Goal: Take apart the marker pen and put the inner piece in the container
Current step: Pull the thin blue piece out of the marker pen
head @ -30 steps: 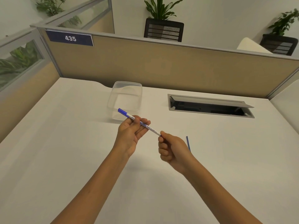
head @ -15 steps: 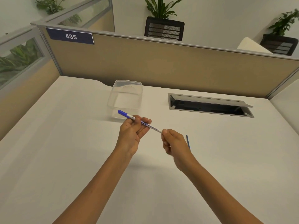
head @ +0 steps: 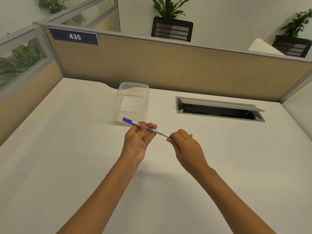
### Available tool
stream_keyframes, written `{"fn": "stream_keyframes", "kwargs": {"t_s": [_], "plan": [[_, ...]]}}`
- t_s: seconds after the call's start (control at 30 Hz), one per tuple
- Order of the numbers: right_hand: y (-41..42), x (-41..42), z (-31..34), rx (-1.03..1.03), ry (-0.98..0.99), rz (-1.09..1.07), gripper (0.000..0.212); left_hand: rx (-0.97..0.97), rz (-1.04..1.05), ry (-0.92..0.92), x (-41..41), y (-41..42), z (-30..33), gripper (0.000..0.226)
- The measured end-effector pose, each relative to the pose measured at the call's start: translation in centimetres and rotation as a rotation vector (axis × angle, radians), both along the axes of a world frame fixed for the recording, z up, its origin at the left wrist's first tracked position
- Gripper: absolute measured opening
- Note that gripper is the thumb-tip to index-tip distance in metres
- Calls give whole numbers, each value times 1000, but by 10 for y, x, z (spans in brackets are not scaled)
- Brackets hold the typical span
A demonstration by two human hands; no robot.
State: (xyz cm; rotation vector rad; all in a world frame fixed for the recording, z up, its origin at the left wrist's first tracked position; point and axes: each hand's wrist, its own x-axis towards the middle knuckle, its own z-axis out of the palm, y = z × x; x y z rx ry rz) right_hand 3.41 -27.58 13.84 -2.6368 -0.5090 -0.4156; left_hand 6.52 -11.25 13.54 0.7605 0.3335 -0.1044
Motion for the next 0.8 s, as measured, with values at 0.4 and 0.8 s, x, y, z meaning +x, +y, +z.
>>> {"fn": "stream_keyframes", "kwargs": {"t_s": [0.4, 0.8], "plan": [[10, -4, 18, 1683, 1270, -190, 37, 54, -35, -101, -3, 1, -2, 13], [12, -14, 5, 429, 412, -126, 22, 39, 17, -79, -9, 3, -4, 14]]}}
